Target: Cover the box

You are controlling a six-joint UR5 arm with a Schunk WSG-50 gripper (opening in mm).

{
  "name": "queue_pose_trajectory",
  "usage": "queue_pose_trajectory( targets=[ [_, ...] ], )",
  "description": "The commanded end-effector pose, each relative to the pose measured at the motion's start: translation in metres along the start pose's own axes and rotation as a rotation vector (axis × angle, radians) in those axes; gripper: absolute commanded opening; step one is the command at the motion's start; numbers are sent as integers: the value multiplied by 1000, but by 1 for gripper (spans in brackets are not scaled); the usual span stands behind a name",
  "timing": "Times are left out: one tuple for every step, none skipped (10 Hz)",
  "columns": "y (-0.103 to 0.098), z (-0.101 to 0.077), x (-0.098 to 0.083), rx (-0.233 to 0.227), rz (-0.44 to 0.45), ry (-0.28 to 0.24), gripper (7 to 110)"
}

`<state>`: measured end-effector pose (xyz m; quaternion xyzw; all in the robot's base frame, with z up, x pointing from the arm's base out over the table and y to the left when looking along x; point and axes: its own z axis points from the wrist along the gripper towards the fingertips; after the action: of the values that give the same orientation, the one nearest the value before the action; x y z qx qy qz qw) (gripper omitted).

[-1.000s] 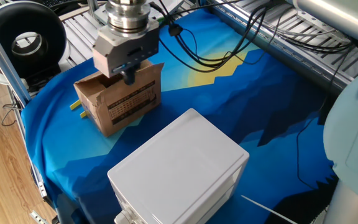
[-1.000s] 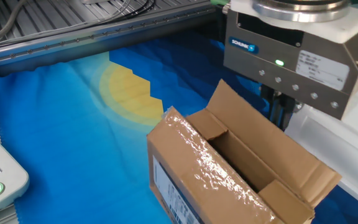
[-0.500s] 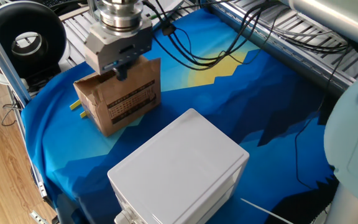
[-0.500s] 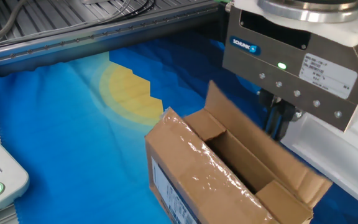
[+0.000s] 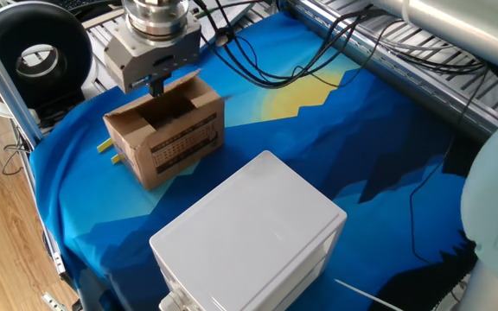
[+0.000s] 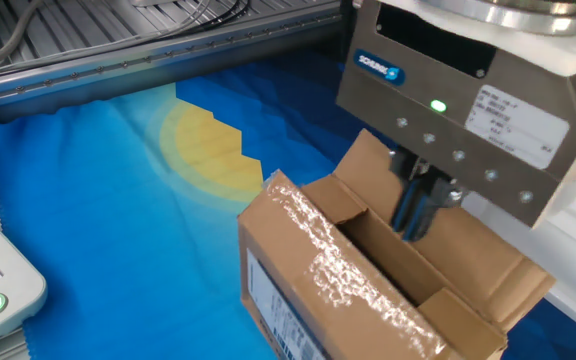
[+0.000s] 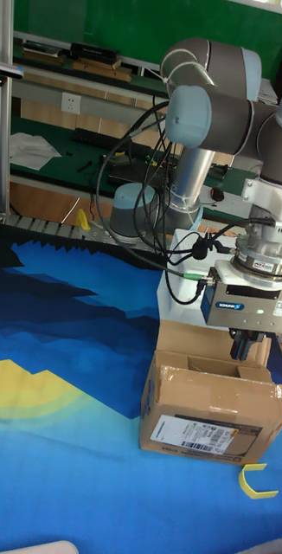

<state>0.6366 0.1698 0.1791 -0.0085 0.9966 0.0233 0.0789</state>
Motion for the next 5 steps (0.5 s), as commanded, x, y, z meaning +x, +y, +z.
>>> queue_pose_trajectory(
  targets=[
    [-27,4,42,52,-31,188,7],
    [-30,-2,47,60,-22,200,7],
    [-33,-14,67,75,-7,269,7],
    [-42,-25,86,108,-22,336,7],
    [-37,-34,96,97,-5,354,7]
  ],
)
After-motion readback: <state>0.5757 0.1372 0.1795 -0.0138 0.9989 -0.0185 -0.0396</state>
